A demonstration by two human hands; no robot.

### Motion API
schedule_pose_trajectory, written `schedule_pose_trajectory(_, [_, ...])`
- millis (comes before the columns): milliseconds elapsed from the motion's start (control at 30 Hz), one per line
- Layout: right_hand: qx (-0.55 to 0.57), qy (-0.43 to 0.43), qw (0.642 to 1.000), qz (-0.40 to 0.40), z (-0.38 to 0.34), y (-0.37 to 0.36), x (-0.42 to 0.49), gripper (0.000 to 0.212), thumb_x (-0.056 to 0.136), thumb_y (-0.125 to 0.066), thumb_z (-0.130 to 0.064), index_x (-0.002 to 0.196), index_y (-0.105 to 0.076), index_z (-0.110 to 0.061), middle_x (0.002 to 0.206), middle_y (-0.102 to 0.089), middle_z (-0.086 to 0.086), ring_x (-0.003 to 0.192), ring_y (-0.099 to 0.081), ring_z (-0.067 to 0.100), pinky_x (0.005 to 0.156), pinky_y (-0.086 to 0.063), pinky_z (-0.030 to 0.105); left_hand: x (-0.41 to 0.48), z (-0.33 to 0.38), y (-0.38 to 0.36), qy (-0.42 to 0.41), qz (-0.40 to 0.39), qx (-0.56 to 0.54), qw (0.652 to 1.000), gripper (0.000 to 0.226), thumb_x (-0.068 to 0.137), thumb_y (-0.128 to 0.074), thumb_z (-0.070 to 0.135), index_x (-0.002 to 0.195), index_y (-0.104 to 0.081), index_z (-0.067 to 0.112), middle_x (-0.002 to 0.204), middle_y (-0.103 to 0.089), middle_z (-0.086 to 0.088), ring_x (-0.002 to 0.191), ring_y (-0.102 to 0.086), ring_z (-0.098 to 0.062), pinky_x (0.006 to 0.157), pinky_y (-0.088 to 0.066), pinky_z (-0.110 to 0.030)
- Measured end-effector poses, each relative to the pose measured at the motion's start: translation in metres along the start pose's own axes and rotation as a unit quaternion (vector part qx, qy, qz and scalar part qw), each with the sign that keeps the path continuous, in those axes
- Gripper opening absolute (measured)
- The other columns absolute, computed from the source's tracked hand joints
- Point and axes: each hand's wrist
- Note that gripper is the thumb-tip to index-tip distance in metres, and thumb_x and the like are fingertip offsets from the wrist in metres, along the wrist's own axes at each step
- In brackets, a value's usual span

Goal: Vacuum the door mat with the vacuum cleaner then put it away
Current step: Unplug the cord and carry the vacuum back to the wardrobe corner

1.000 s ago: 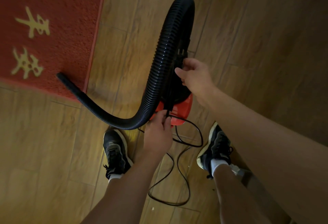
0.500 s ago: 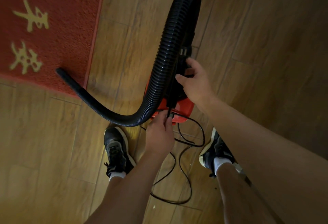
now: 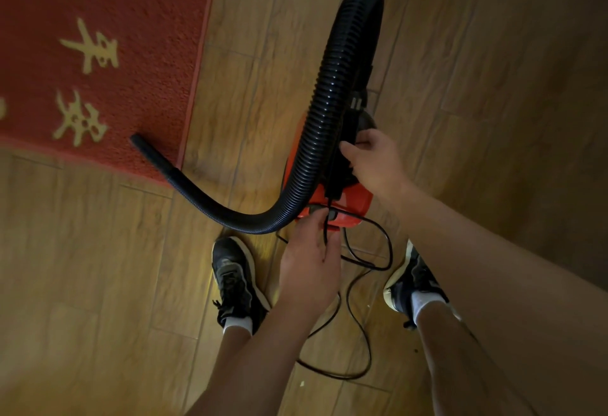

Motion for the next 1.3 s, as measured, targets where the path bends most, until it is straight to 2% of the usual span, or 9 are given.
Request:
schedule_pose_trajectory(267, [-0.056, 0.010, 0.998, -0.006, 0.007, -0.002, -0.002, 0.012, 0.099, -0.062, -0.023, 0.103, -0.070, -0.014, 0.090, -0.072, -0.004, 0.080, -0.070, 0.010, 0.061, -0.052, 0.016, -0.002, 0.026, 0.032, -0.044, 0.041, -0.020, 0.998, 0.033, 0.096, -0.063, 0.029, 0.128, -0.061, 0.027, 0.105, -0.064, 0.015, 0.098, -0.064, -0.005, 0.082, -0.058, -0.036])
schedule_pose_trajectory(400, [-0.056, 0.001, 0.998, -0.006, 0.008, -0.003, 0.000, 0.005, 0.098, -0.063, -0.024, 0.095, -0.067, -0.022, 0.090, -0.071, -0.008, 0.084, -0.069, 0.009, 0.075, -0.057, 0.028, 0.008, 0.033, 0.050, -0.106, 0.112, -0.009, 0.988, 0.029, 0.091, -0.072, 0.020, 0.118, -0.063, 0.025, 0.094, -0.061, 0.012, 0.089, -0.062, -0.004, 0.077, -0.053, -0.017])
schedule_pose_trajectory(500, [-0.061, -0.001, 0.998, -0.007, 0.006, -0.002, -0.001, 0.005, 0.099, -0.062, -0.024, 0.097, -0.066, -0.022, 0.090, -0.070, -0.010, 0.086, -0.069, 0.008, 0.078, -0.056, 0.027, 0.018, 0.032, 0.059, -0.111, 0.134, 0.032, 0.984, 0.040, 0.086, -0.079, 0.023, 0.122, -0.061, 0.020, 0.103, -0.056, 0.012, 0.096, -0.056, 0.003, 0.082, -0.045, -0.008])
schedule_pose_trajectory(633, [-0.073, 0.005, 0.997, -0.010, 0.005, -0.001, -0.004, 0.008, 0.100, -0.061, -0.024, 0.098, -0.068, -0.021, 0.089, -0.070, -0.011, 0.088, -0.069, 0.009, 0.082, -0.056, 0.028, 0.036, 0.022, 0.062, -0.083, 0.079, 0.049, 0.992, 0.067, 0.083, -0.081, 0.039, 0.139, -0.048, 0.024, 0.127, -0.050, 0.016, 0.122, -0.048, 0.000, 0.102, -0.043, -0.023])
schedule_pose_trajectory(800, [-0.055, 0.000, 0.998, -0.023, 0.005, -0.001, -0.006, 0.015, 0.101, -0.058, -0.025, 0.100, -0.071, -0.018, 0.089, -0.073, -0.008, 0.086, -0.071, 0.009, 0.085, -0.058, 0.033, 0.050, 0.007, 0.060, -0.056, 0.019, 0.010, 0.998, 0.079, 0.080, -0.084, 0.032, 0.146, -0.042, 0.026, 0.137, -0.050, 0.019, 0.129, -0.045, 0.007, 0.103, -0.032, -0.003])
schedule_pose_trajectory(900, [-0.053, -0.001, 0.998, -0.036, 0.008, -0.001, -0.006, 0.017, 0.101, -0.058, -0.028, 0.097, -0.072, -0.021, 0.092, -0.076, -0.002, 0.087, -0.073, 0.013, 0.086, -0.060, 0.041, 0.054, -0.005, 0.058, -0.042, 0.001, -0.007, 0.999, 0.081, 0.077, -0.086, 0.029, 0.146, -0.043, 0.024, 0.138, -0.055, 0.014, 0.132, -0.049, -0.002, 0.112, -0.039, -0.024])
schedule_pose_trajectory(1067, [-0.040, -0.009, 0.999, -0.033, 0.009, -0.002, -0.008, 0.021, 0.102, -0.056, -0.029, 0.101, -0.073, -0.016, 0.093, -0.077, -0.001, 0.085, -0.074, 0.012, 0.086, -0.060, 0.040, 0.048, -0.014, 0.055, -0.023, -0.017, -0.003, 1.000, 0.065, 0.081, -0.085, 0.022, 0.136, -0.051, 0.029, 0.123, -0.060, 0.023, 0.118, -0.052, 0.013, 0.093, -0.038, -0.002])
schedule_pose_trajectory(1167, [-0.028, -0.012, 0.999, -0.029, 0.011, -0.004, -0.010, 0.023, 0.102, -0.055, -0.030, 0.098, -0.074, -0.017, 0.092, -0.077, -0.001, 0.085, -0.074, 0.013, 0.085, -0.061, 0.042, 0.045, -0.014, 0.053, -0.018, -0.011, -0.003, 1.000, 0.054, 0.084, -0.081, 0.014, 0.118, -0.055, 0.046, 0.105, -0.064, 0.030, 0.104, -0.058, 0.015, 0.084, -0.042, -0.003])
schedule_pose_trajectory(1300, [-0.032, -0.005, 0.999, -0.013, 0.010, -0.008, -0.012, 0.025, 0.103, -0.054, -0.028, 0.095, -0.074, -0.016, 0.088, -0.077, 0.000, 0.082, -0.074, 0.014, 0.083, -0.061, 0.042, 0.047, -0.009, 0.053, -0.028, -0.004, -0.017, 0.999, 0.058, 0.086, -0.078, 0.010, 0.108, -0.053, 0.056, 0.099, -0.064, 0.040, 0.101, -0.059, 0.015, 0.082, -0.042, -0.002])
Point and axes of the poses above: each hand's wrist, its own x-axis towards the middle knuckle, its own y-axis out of the back of the hand, z = x × y
